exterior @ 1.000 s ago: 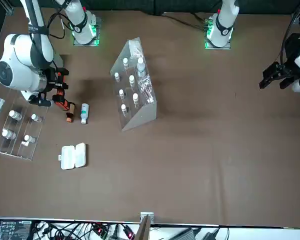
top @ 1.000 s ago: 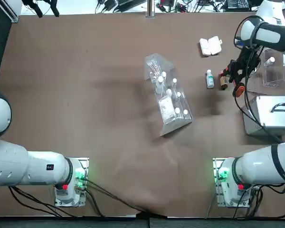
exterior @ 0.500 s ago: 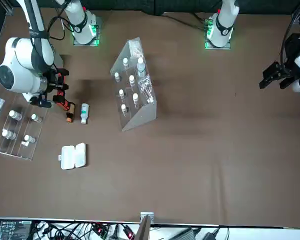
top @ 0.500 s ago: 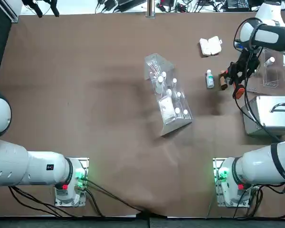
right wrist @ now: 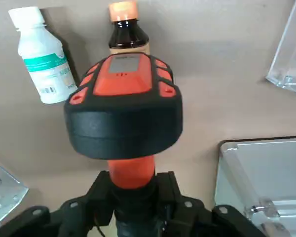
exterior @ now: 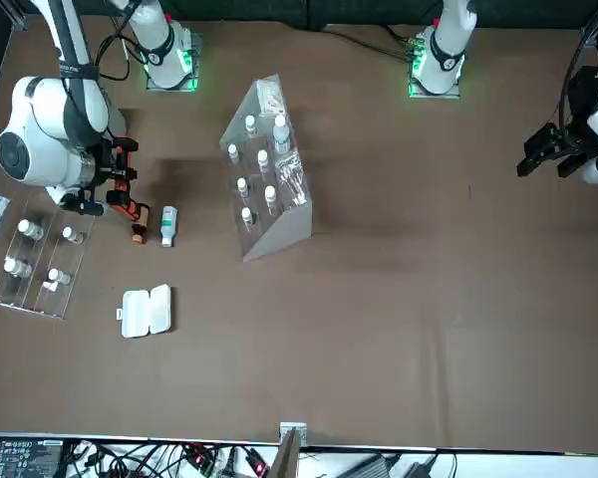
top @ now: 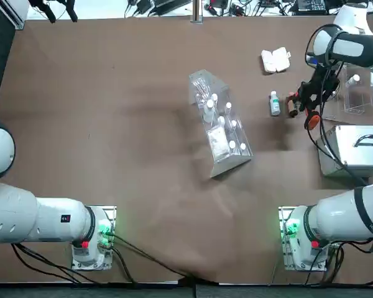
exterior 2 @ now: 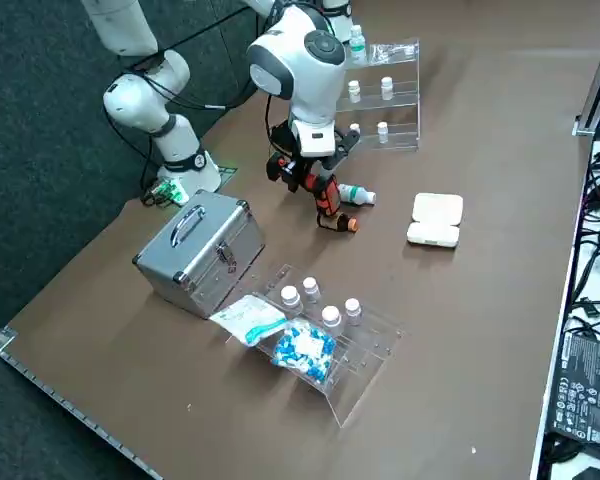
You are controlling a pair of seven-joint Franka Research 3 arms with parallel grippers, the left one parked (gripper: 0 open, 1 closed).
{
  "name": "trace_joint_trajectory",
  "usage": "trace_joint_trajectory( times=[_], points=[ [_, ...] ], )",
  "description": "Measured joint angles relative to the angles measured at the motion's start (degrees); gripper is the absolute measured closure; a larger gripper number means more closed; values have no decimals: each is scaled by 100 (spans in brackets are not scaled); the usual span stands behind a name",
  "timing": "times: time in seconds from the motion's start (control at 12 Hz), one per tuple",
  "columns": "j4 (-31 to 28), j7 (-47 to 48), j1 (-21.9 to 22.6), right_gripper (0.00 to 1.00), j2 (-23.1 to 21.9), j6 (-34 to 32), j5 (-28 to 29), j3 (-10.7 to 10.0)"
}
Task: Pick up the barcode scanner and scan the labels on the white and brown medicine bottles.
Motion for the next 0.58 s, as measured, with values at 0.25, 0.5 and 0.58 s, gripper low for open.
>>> trace_joint_trajectory(
  times=[0.25, 0.5, 0.58],
  points=[
    [0, -127, 0, 56, 4, 5, -1, 0],
    [14, -210, 0, 56, 2, 5, -1, 3],
    [33, -222, 3, 56, -3, 5, -2, 13]
  ],
)
